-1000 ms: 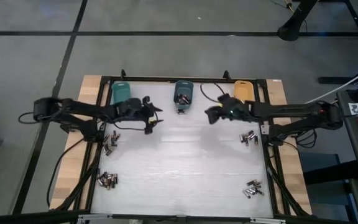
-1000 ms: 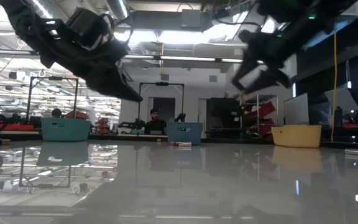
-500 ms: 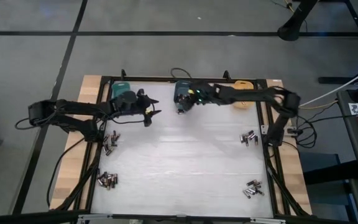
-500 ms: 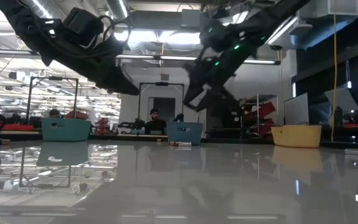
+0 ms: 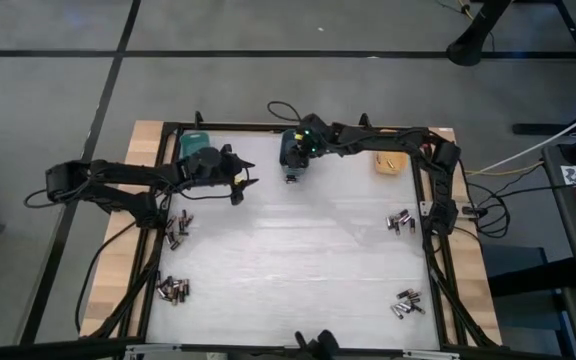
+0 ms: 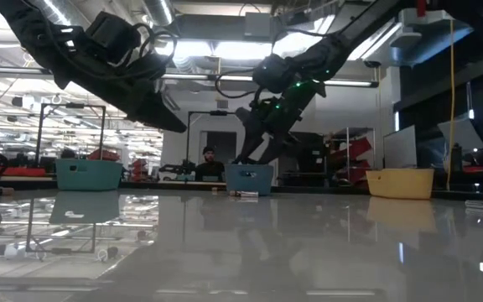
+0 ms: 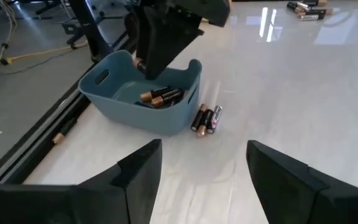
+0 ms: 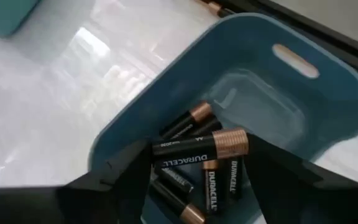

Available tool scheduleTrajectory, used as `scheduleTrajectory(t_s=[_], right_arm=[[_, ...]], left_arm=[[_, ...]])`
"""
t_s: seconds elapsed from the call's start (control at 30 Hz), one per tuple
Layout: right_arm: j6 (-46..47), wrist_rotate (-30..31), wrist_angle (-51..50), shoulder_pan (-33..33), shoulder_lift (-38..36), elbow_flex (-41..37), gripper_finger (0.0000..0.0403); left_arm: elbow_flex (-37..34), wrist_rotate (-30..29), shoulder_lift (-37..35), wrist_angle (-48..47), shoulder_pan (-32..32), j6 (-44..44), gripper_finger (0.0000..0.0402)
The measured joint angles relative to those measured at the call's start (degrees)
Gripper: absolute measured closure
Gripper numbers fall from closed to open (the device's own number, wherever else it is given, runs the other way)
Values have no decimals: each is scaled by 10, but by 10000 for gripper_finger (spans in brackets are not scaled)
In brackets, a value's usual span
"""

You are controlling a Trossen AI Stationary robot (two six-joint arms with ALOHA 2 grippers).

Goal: Sort batteries
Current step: Put the brown battery into the blue bin

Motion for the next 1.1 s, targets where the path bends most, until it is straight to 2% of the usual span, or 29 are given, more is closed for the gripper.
scheduleTrajectory(t_s=[0.43,0.67,0.9,1.0,1.1], right_arm=[[-43,1,-20,-2,0,0,77],[-47,1,-40,1,-56,0,77],[-17,43,-237,45,-165,0,93],[52,84,-341,87,-190,0,97],[161,118,-452,134,-203,0,100]], left_arm=[[-34,0,0,14,-47,-112,178],[-46,-8,0,24,-85,-143,178],[-45,-13,0,80,-120,-142,178],[-45,-13,0,83,-129,-125,178],[-45,-13,0,91,-129,-114,178]])
